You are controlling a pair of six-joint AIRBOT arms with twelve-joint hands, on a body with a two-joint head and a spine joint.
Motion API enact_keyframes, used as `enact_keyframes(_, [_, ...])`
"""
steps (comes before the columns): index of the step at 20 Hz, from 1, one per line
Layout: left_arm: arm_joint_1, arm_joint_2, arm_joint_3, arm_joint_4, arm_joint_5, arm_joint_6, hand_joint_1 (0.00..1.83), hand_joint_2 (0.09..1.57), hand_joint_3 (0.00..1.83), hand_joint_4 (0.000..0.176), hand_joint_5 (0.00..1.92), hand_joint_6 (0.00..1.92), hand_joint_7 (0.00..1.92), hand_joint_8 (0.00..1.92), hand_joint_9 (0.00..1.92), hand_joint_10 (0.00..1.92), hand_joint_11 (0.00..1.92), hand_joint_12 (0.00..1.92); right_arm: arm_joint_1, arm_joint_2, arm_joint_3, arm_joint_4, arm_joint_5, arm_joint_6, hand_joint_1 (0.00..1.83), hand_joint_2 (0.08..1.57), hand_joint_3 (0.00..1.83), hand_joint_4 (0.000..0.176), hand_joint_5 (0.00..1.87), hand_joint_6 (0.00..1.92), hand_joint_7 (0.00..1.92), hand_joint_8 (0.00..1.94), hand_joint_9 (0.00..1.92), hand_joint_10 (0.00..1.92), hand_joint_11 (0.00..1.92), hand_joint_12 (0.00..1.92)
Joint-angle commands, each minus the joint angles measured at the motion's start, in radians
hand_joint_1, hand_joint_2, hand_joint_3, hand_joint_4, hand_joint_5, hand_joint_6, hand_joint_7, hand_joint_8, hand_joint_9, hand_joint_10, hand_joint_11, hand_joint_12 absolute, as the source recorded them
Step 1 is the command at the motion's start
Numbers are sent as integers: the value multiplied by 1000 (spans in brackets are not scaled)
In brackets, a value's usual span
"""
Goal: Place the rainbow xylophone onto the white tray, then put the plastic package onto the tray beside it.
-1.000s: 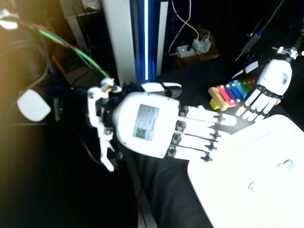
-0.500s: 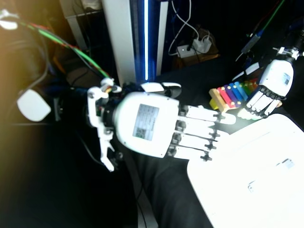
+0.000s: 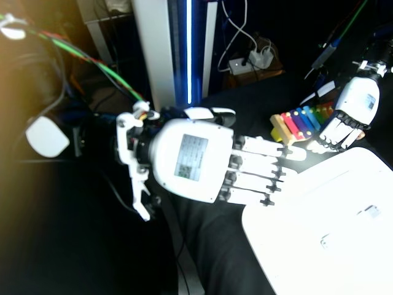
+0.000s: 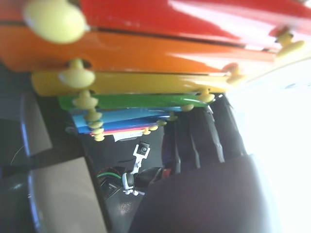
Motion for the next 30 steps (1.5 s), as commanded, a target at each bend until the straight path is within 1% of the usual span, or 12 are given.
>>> enact_keyframes(1, [-13,7,-1,-29,-15,12,1271,1009,0,26,368,1066,489,685,560,569,252,1182,14,1,1,64,94,9,727,851,8,71,243,1,371,3,367,4,429,54])
enact_keyframes(3, [-27,18,-1,-50,-19,27,1202,1021,0,75,373,1053,469,723,519,645,257,1130,14,1,1,64,94,9,736,853,7,56,235,0,367,0,370,4,430,50])
enact_keyframes(7, [-47,46,-5,-138,-39,86,1146,1069,1,44,261,1256,430,798,484,775,322,1141,14,-1,2,64,94,9,727,844,1,52,231,0,360,0,374,4,447,52])
enact_keyframes(9, [-59,57,-5,-169,-46,110,1101,1081,0,56,205,1318,373,938,440,867,302,1174,14,-3,4,64,94,9,707,835,0,55,227,0,349,0,373,3,433,42])
enact_keyframes(10, [-66,61,-5,-179,-49,120,1096,1084,1,18,219,1280,347,1013,410,963,285,1222,14,-4,5,64,94,9,709,831,0,59,231,1,354,2,374,3,435,42])
enact_keyframes(12, [-93,65,0,-182,-51,127,1219,1048,0,0,304,1211,393,1072,429,1115,319,1354,14,-5,6,64,94,9,713,839,1,47,229,1,360,4,364,0,426,37])
enact_keyframes(13, [-108,66,6,-180,-52,127,1110,1061,1,48,271,1266,377,1099,421,1100,314,1309,14,-7,8,64,94,9,706,834,0,47,229,1,366,6,366,1,429,37])
enact_keyframes(14, [-122,65,12,-174,-46,127,1160,1041,0,42,280,1276,358,1184,371,1217,228,1443,14,-9,9,64,94,9,705,839,1,46,228,0,366,6,368,2,432,38])
enact_keyframes(15, [-146,63,24,-166,-37,127,1217,1029,0,0,274,1314,354,1223,348,1284,183,1524,14,-13,12,64,94,9,711,844,3,47,229,1,368,6,370,2,435,39])
enact_keyframes(19, [-232,34,72,-118,8,127,1168,1023,0,0,266,1198,386,1149,373,1256,184,1562,14,-16,14,64,94,9,715,846,2,37,227,1,363,2,370,3,440,39])
enact_keyframes(24, [-347,-27,125,-16,90,127,1270,1019,0,3,435,703,517,687,492,791,184,1126,14,-24,17,64,94,9,750,861,3,24,234,3,383,7,383,6,447,40])
enact_keyframes(30, [-357,-157,261,-53,155,127,1185,999,0,12,458,692,445,892,500,999,296,1180,14,-30,18,64,95,9,809,831,0,28,224,0,388,4,385,2,445,35])
